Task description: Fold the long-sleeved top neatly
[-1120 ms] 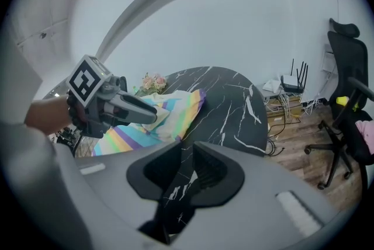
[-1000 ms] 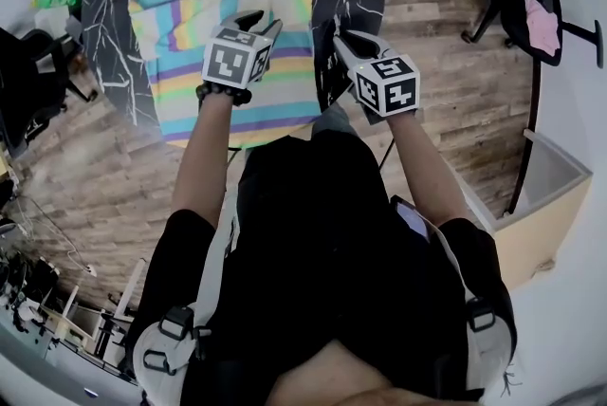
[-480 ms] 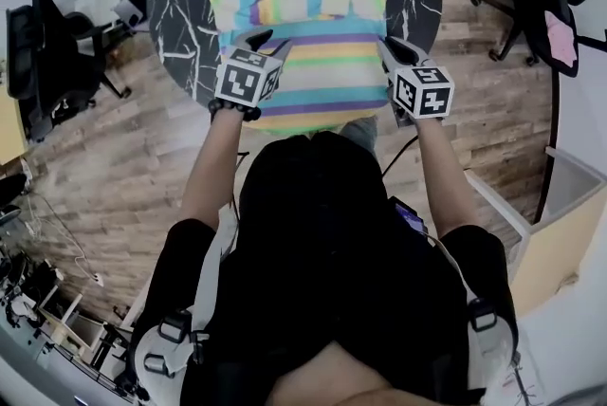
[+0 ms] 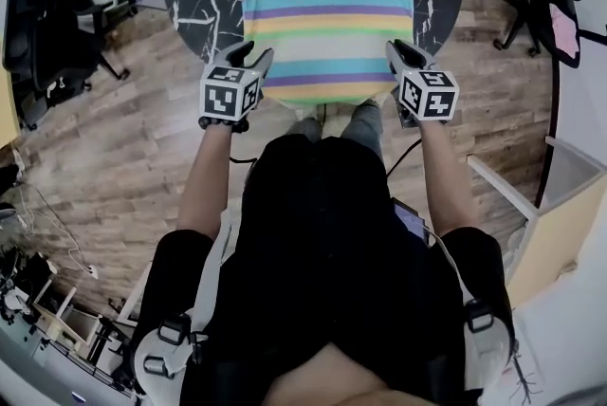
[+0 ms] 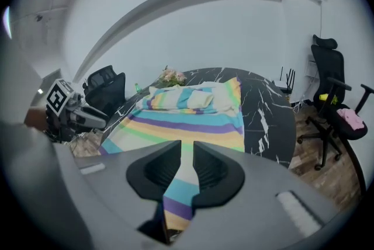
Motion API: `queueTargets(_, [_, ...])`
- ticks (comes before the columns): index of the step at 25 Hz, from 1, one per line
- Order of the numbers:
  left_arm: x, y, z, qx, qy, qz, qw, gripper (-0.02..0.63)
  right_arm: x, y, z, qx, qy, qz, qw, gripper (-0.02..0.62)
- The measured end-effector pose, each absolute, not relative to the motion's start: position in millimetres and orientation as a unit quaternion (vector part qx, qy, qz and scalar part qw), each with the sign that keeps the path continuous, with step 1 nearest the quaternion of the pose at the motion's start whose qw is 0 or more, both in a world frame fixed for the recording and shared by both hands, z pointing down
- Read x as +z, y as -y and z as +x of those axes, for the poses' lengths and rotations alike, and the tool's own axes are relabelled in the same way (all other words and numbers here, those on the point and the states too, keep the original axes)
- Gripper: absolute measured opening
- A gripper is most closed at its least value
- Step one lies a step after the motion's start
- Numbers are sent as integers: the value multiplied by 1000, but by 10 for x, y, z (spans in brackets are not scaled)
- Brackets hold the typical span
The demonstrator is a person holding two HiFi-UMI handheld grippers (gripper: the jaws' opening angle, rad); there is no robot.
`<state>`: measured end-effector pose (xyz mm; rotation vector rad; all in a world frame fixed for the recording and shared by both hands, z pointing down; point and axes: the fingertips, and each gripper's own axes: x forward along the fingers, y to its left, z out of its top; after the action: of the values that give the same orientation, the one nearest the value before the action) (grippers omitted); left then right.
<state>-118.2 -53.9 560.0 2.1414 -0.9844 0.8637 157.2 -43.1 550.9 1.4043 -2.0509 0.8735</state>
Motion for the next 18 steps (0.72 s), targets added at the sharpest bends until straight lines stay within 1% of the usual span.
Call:
queueTargets(4, [5688, 163, -1362, 298, 393, 808, 323, 174, 5607, 131, 1529, 334, 749, 513, 255, 72])
queueTargets(5, [5703, 66, -1386, 292, 396, 806, 329, 195, 5637, 55, 1532, 339, 748, 510, 256, 72])
queueTargets(6, [5720, -23, -1406, 287, 400, 803, 336, 198, 5669, -9, 1535, 344, 748, 507, 256, 72])
queueTargets(11, [5879, -396, -1504, 287, 421, 786, 350, 200, 5780, -247, 1409, 350, 761, 482, 257, 72])
queueTargets(13, [5958, -447, -1568, 272, 435, 782, 356, 218, 5782, -322, 1354, 341, 773, 469, 258, 72])
queueTargets(14, [5995, -460, -1605, 256, 442, 779, 365, 218, 5778, -366, 1338, 339, 777, 464, 257, 72])
queueTargets(16, [6078, -533, -1656, 228, 449, 771, 389, 241, 5783, -494, 1340, 340, 782, 455, 257, 72])
queueTargets(18, [6177, -633, -1672, 225, 443, 771, 399, 249, 5827, -631, 1370, 342, 782, 450, 262, 72])
